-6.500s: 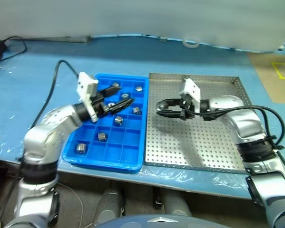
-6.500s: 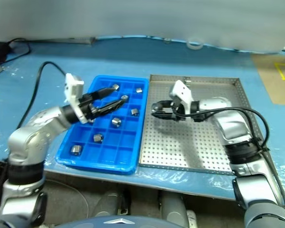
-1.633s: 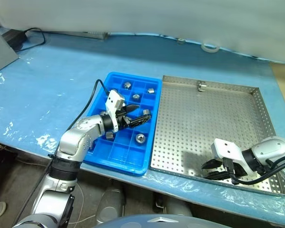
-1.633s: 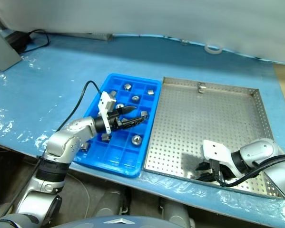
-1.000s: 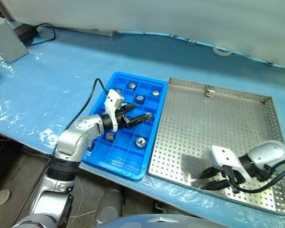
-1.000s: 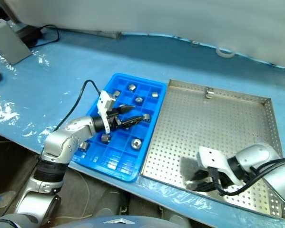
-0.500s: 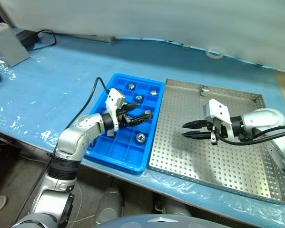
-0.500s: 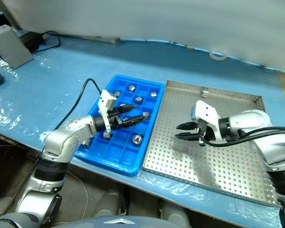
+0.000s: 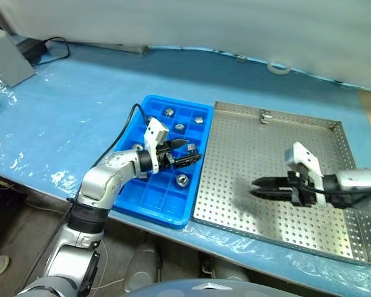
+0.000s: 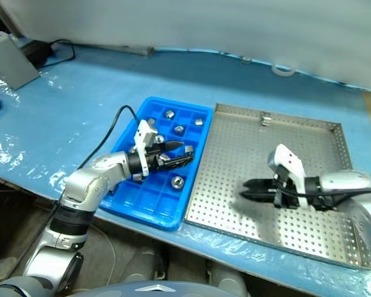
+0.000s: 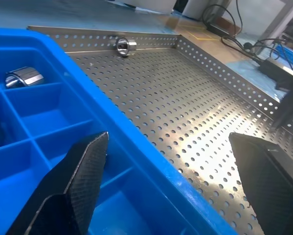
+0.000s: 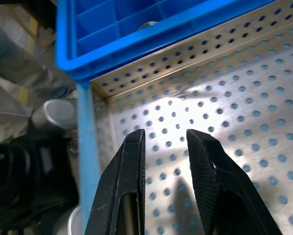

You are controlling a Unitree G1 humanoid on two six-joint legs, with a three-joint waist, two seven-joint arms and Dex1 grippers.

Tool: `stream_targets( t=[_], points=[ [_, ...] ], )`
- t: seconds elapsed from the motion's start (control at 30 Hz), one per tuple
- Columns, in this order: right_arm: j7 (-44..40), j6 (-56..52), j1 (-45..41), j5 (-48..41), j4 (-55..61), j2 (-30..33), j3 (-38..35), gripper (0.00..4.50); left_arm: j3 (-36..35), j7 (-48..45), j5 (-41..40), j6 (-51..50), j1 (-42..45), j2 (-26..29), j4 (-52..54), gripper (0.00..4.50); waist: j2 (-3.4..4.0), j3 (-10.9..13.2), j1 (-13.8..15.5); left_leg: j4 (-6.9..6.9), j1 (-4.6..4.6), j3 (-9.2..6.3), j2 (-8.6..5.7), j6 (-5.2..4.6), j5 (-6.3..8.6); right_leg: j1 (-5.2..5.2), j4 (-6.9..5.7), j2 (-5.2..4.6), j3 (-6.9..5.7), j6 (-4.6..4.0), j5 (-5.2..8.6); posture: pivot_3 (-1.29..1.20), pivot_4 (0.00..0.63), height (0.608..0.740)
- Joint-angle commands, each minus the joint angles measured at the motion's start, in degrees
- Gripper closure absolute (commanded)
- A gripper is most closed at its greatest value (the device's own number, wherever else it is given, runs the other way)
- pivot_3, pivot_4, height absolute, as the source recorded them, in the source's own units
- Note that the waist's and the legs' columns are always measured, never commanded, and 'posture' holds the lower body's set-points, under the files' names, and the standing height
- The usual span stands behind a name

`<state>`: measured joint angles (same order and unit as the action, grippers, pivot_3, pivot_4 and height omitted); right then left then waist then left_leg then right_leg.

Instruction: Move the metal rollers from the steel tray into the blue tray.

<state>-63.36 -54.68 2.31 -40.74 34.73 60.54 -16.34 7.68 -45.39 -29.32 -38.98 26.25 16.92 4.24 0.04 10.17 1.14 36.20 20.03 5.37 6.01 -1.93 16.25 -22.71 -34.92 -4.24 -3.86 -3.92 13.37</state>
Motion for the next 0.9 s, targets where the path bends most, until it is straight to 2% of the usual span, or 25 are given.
stream_targets(
  t=[0.03,0.17,0.3,0.4,0.6,0.73,0.9],
  points=[
    [3.11,-2.01,3.03,-2.11,7.99,0.61,-2.2,3.17,1.97,-2.02,0.45,1.83,1.99,-1.41,-1.19,0.33,0.01,-0.01,-0.44,-0.03,-0.08,-0.01,0.01,0.0,0.0,0.14,0.11,0.01,-0.02,0.06,-0.04,-0.31,0.15,0.74],
    [14.29,-5.29,-1.46,-1.49,9.4,-4.3,2.19,3.17,3.18,-3.37,0.82,2.37,3.32,-2.7,-3.16,0.33,-0.01,-0.02,-2.22,0.01,-0.18,0.01,-0.02,-0.03,0.02,0.33,0.33,0.01,-0.01,0.27,-0.17,-0.35,0.15,0.74],
    [15.86,-5.55,0.13,-0.65,8.89,-4.2,5.8,3.17,3.84,-4.54,0.66,2.01,3.67,-3.25,-4.12,0.33,0.03,-0.04,-2.81,-0.03,-0.14,0.02,-0.03,-0.03,0.01,0.32,0.39,0.01,0.01,0.31,-0.23,-0.39,0.15,0.74],
    [17.31,-4.38,4.2,0.1,7.31,-5.49,4.86,3.17,4.64,-5.71,0.95,2.48,2.84,-3.25,-4.63,0.33,0.04,-0.05,-2.85,-0.09,-0.03,0.0,-0.03,-0.05,0.02,0.25,0.46,0.01,0.0,0.31,-0.22,-0.41,0.15,0.74],
    [15.63,2.29,12.8,3.52,3.18,-5.95,1.51,3.17,5.86,-6.98,1.07,2.58,3.68,-5.06,-6.18,0.33,0.07,-0.06,-3.61,-0.07,0.05,0.04,-0.04,-0.31,0.17,0.3,0.76,-0.01,0.01,0.31,-0.23,-0.46,0.15,0.74],
    [14.43,8.14,14.92,7.73,-0.92,-5.95,3.44,3.17,6.35,-7.84,1.89,3.4,5.02,-5.83,-7.88,0.33,0.1,-0.08,-4.66,-0.08,0.06,0.08,-0.04,-0.35,0.2,0.39,1.06,-0.01,0.01,0.49,-0.36,-0.47,0.15,0.74],
    [8.62,13.7,16.89,9.69,-6.19,-5.18,5.48,3.17,5.74,-8.06,2.16,3.76,6.22,-5.86,-8.9,0.33,0.14,-0.1,-5.33,-0.09,0.12,0.08,-0.04,-0.44,0.25,0.4,1.18,-0.01,0.0,0.51,-0.38,-0.45,0.15,0.74]
  ],
)
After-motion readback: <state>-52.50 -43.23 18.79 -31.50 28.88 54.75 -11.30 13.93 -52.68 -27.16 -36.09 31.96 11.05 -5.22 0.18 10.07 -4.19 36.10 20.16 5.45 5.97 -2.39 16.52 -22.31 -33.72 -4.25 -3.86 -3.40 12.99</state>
